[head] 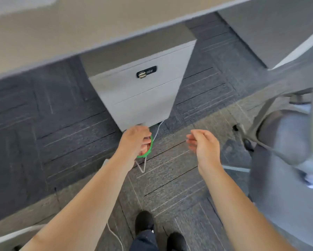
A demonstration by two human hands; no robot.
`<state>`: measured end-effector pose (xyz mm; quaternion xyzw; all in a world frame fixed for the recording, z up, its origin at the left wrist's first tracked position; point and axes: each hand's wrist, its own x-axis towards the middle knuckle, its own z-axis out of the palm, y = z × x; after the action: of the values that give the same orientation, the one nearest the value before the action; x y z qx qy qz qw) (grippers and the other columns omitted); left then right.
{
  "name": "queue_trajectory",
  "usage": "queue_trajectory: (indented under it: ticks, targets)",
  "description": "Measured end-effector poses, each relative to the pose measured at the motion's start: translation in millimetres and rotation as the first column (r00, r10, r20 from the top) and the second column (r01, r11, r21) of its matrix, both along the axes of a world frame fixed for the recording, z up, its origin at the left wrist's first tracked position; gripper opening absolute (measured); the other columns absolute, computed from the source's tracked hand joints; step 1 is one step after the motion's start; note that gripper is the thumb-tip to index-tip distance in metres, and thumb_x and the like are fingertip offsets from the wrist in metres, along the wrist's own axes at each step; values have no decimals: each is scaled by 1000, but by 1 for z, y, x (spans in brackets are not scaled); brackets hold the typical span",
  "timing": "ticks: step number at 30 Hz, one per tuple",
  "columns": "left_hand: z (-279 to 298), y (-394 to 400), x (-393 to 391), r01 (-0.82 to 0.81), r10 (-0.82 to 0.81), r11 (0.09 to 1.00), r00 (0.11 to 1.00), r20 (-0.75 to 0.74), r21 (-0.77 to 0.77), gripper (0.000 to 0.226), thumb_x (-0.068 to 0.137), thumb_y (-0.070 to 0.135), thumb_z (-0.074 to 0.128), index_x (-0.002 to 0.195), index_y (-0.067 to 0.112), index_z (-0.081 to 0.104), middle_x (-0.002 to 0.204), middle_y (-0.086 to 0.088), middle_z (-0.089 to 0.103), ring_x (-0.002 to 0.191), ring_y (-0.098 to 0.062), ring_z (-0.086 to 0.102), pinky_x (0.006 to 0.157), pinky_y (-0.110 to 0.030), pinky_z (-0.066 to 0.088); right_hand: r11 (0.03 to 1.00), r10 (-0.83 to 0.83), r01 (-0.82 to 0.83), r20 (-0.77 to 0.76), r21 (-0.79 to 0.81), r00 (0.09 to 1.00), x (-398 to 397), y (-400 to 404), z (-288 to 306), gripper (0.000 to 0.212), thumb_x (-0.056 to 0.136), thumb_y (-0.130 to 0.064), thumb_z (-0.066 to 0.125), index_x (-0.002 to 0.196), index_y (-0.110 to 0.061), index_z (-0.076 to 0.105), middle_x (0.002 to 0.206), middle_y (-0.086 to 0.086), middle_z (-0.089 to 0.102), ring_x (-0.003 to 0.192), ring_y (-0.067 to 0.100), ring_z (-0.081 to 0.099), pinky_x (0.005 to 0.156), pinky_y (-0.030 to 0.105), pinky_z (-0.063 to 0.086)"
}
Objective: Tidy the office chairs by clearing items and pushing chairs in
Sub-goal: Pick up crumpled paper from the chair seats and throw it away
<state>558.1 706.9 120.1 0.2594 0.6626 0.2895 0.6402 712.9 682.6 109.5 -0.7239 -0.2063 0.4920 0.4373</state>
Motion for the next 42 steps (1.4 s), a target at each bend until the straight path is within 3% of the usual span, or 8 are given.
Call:
queue_trajectory:
  ticks: [6,17,26,30,35,37,39,42]
  targets:
    - [73,-11,107,182,-190,971,981,35,156,20,90,10,47,73,20,54,83,-1,59,73,-12,56,74,-21,45,952,-279,276,-3,135,960,105,-48,81,25,89,-7,46,67,-17,54,68,1,58,63,12,53,60,20,42]
    - [123,-118,327,522,-533,810,845,-33,267,22,92,17,45,71,19,53,85,-1,57,74,-11,55,75,-28,45,818,-566,554,40,154,824,308,-203,131,24,88,-4,45,66,-12,51,64,3,55,59,13,49,59,22,41]
    - [67,-171,446,671,-642,728,739,-204,142,19,87,19,50,68,21,52,82,-4,54,88,-22,50,79,-32,38,869,-493,494,94,12,865,426,-260,84,25,89,-12,46,66,-18,53,69,0,55,66,13,50,62,24,42]
    - [27,-161,480,723,-674,684,676,-297,94,11,87,19,50,95,15,57,97,-1,52,91,-19,47,79,-28,35,887,-455,459,85,-42,886,449,-245,45,25,87,-9,46,65,-18,52,68,0,54,67,15,47,64,29,39]
    - [-33,-134,521,841,-741,527,525,-419,121,26,75,23,51,59,34,33,68,17,39,77,-13,42,56,-15,26,892,-438,444,84,-87,895,477,-211,-9,23,86,-10,47,66,-19,52,70,-4,55,70,13,51,78,33,42]
    - [-63,-118,535,868,-752,487,475,-456,102,13,77,21,55,79,33,51,84,19,47,95,-19,45,64,-17,31,891,-432,440,84,-112,898,487,-196,-30,23,86,-10,46,66,-20,51,70,-4,54,74,15,51,79,33,42]
    - [-98,-107,545,902,-759,428,389,-521,51,43,77,17,61,119,18,51,120,8,50,122,-20,39,82,-21,31,887,-431,439,88,-139,898,495,-183,-48,25,86,-10,46,65,-21,51,70,-4,53,78,18,50,78,33,42]
    - [-135,-99,553,934,-759,357,294,-581,7,58,69,17,69,123,15,49,129,-7,46,121,-25,41,89,-24,32,878,-440,447,82,-168,894,505,-166,-68,23,87,-11,46,66,-21,50,70,-4,53,79,18,50,78,33,42]
